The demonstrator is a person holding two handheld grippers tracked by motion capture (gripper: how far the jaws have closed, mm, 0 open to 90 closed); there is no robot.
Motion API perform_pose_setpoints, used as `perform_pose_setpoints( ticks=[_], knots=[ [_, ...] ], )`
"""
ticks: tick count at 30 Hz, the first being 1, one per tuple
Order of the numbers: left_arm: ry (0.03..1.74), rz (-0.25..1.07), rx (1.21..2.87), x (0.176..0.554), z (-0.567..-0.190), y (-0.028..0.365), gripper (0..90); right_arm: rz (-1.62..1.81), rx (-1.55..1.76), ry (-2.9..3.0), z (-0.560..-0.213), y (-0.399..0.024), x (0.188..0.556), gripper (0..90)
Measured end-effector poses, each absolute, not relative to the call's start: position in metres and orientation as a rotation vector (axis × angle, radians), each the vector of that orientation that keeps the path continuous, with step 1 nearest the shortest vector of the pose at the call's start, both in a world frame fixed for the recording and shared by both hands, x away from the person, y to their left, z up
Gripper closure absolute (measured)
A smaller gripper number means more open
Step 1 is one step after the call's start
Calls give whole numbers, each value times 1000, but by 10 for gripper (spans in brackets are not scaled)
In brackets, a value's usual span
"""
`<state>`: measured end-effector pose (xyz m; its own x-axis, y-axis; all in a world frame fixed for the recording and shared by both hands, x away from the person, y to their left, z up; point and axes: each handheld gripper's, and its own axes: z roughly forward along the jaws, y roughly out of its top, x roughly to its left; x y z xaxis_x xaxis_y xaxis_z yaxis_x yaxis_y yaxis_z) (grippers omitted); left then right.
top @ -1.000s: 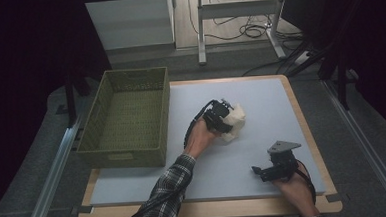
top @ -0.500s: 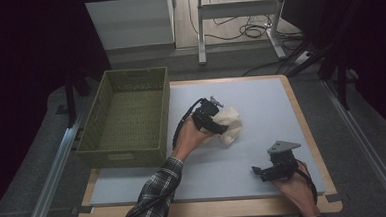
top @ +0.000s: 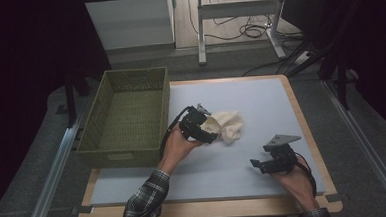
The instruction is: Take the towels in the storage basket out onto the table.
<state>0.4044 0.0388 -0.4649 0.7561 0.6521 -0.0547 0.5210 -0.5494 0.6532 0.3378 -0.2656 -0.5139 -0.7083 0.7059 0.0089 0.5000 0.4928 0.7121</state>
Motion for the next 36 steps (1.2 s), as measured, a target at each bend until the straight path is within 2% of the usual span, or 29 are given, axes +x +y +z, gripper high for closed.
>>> perform_pose_setpoints(
  ticks=[4,8,14,17,18,20,21,22,23,25,33,36],
  knots=[
    [868,270,2295,398,-474,37,252,1100,1000,2486,-506,-257,351,348],
    [867,262,2313,398,-487,30,354,1183,967,2559,-502,-243,365,469],
    [938,323,2276,408,-507,27,357,1198,949,2569,-501,-213,389,499],
    [954,341,2275,413,-514,28,406,1128,943,2524,-504,-198,400,499],
    [957,339,2277,415,-516,29,440,1093,945,2511,-507,-194,404,507],
    [957,316,2276,418,-518,28,539,1045,945,2505,-512,-187,409,640],
    [944,309,2276,419,-521,28,620,1038,940,2504,-514,-185,410,732],
    [934,302,2274,420,-520,28,701,1037,938,2499,-515,-184,409,787],
    [926,300,2280,420,-519,28,773,1049,936,2488,-514,-184,408,826],
    [903,315,2298,419,-513,28,830,1070,920,2476,-509,-189,405,853],
    [862,386,2286,412,-475,34,835,1137,967,2397,-464,-240,396,858],
    [854,436,2256,413,-443,43,833,1135,976,2348,-442,-261,393,858]
  ],
)
